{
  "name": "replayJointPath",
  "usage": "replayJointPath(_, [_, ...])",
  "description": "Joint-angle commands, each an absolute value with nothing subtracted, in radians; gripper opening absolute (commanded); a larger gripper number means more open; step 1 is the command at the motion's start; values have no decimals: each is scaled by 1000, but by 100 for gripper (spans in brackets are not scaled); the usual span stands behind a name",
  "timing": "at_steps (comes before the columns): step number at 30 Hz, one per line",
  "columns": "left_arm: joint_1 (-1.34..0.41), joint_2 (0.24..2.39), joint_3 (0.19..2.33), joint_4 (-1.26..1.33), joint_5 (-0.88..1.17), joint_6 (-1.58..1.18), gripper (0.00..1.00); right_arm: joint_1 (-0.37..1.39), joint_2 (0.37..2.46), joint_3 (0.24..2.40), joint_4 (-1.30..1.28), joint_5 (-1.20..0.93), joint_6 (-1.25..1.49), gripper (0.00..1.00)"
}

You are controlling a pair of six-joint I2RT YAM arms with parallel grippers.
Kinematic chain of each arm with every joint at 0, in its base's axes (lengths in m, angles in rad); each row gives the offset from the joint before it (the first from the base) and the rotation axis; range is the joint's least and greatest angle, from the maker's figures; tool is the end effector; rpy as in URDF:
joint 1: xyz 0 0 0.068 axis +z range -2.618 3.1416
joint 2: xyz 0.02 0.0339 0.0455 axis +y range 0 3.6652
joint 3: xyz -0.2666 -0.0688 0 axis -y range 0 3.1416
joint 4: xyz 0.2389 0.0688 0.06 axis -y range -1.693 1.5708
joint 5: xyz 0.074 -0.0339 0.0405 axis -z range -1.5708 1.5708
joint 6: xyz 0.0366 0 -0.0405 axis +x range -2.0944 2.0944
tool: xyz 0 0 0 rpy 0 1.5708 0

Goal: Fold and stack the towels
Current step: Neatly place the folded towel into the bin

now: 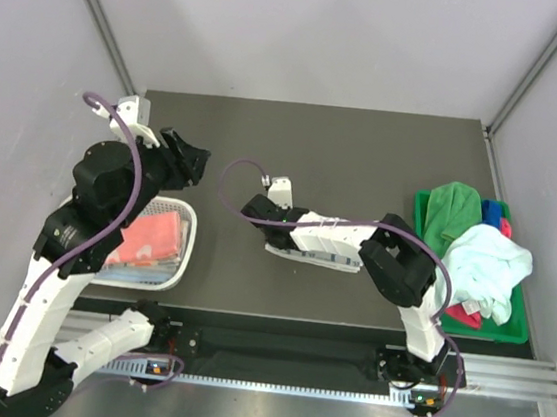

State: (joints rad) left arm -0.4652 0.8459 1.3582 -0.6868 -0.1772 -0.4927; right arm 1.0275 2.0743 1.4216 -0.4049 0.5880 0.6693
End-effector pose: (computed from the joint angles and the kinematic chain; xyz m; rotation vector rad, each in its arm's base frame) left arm 0.1194 -0.0527 0.4634 -0.1562 1.7673 -0.5447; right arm 0.2377 0.3543 0.1586 -0.2374 2.3698 -0.0079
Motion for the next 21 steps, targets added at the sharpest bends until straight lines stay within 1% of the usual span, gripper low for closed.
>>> replayJointPath(1, [-463, 838, 1414, -689, -199, -466, 56, 1069, 2064, 1342, -468, 364, 650, 4])
replayJointPath(2, [-463, 836, 1419, -693, -201, -466, 56, 1066, 2047, 1330, -433, 344, 649, 0])
replayJointPath(6, [-463, 828, 1431, -698, -210, -471, 56, 1065, 1938, 1316, -305, 203, 661, 0])
replayJointPath(10, [-463, 807, 1430, -707, -216, -488, 55, 1066, 1891, 1377, -186, 72, 706, 0])
replayJointPath(15, [-462, 775, 1404, -721, -209, -506, 54, 1066, 1905, 1440, -14, 5, 810, 0])
replayJointPath(16, [-463, 764, 1402, -732, -210, -506, 54, 1072, 1913, 1466, 51, -32, 842, 0])
replayJointPath(21, [-463, 742, 1413, -767, -203, -508, 53, 1107, 1991, 1581, 158, -46, 900, 0])
